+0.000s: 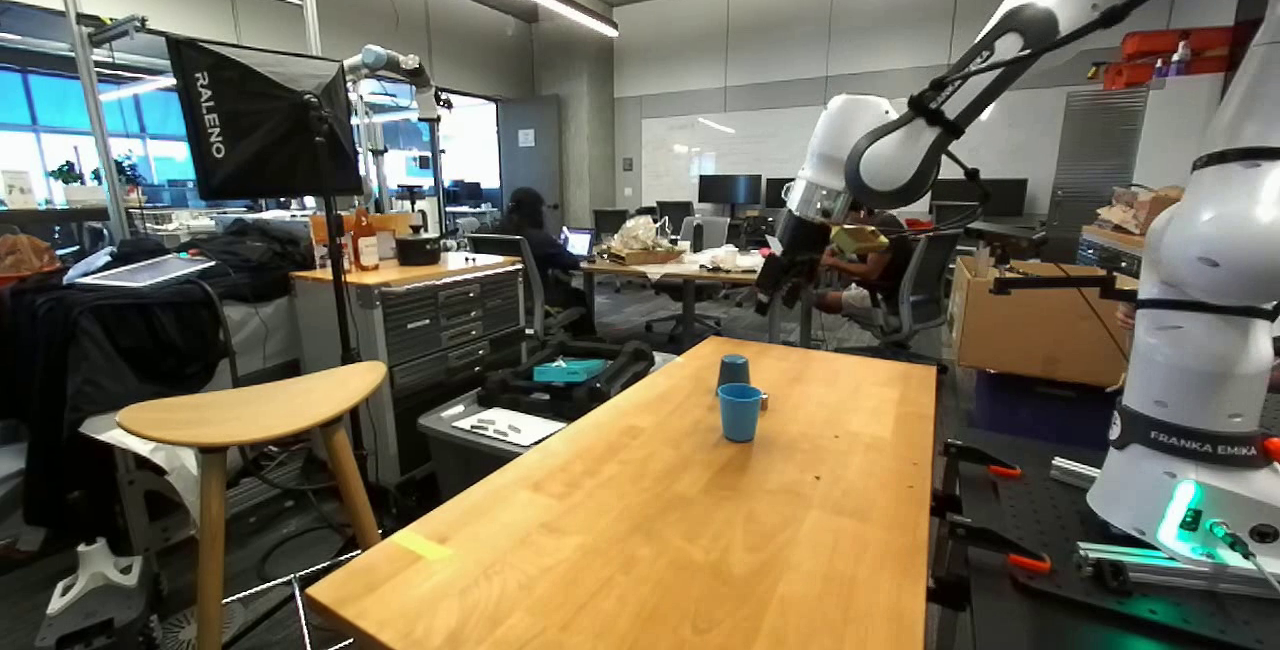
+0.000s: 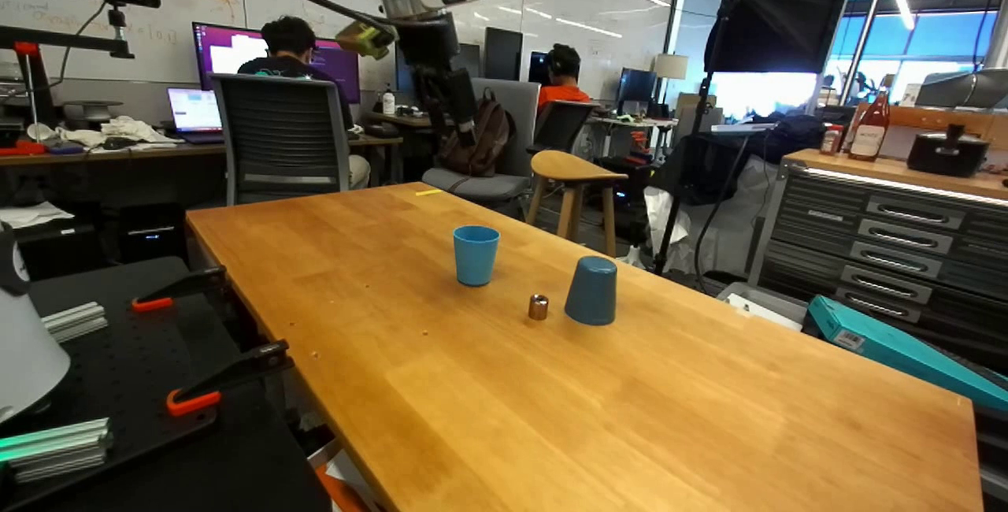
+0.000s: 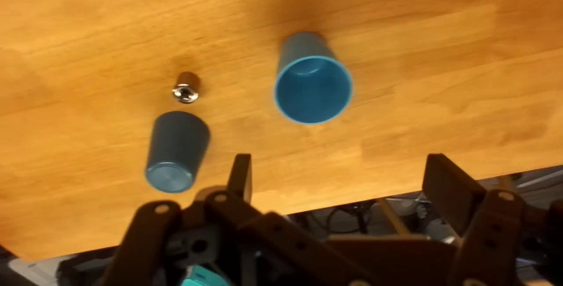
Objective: Put the silver object inside the light blue cup
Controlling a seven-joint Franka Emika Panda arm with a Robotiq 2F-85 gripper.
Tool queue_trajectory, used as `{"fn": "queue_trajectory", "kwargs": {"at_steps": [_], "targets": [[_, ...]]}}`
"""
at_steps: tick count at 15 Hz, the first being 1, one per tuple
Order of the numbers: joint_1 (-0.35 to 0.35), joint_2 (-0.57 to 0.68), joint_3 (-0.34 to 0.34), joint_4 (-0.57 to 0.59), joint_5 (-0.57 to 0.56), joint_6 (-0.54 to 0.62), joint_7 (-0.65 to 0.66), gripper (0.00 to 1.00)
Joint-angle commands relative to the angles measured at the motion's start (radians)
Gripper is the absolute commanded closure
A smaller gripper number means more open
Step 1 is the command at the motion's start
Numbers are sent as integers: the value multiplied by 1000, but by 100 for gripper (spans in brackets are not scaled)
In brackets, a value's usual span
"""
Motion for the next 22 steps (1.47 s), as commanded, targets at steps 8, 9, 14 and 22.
{"fn": "queue_trajectory", "kwargs": {"at_steps": [8,9,14,22], "targets": [[-18,650,-281,456,-432,43,610,0],[-7,695,-276,480,-378,19,600,0],[44,810,-221,552,-96,-72,488,0],[37,836,-242,633,93,-160,404,0]]}}
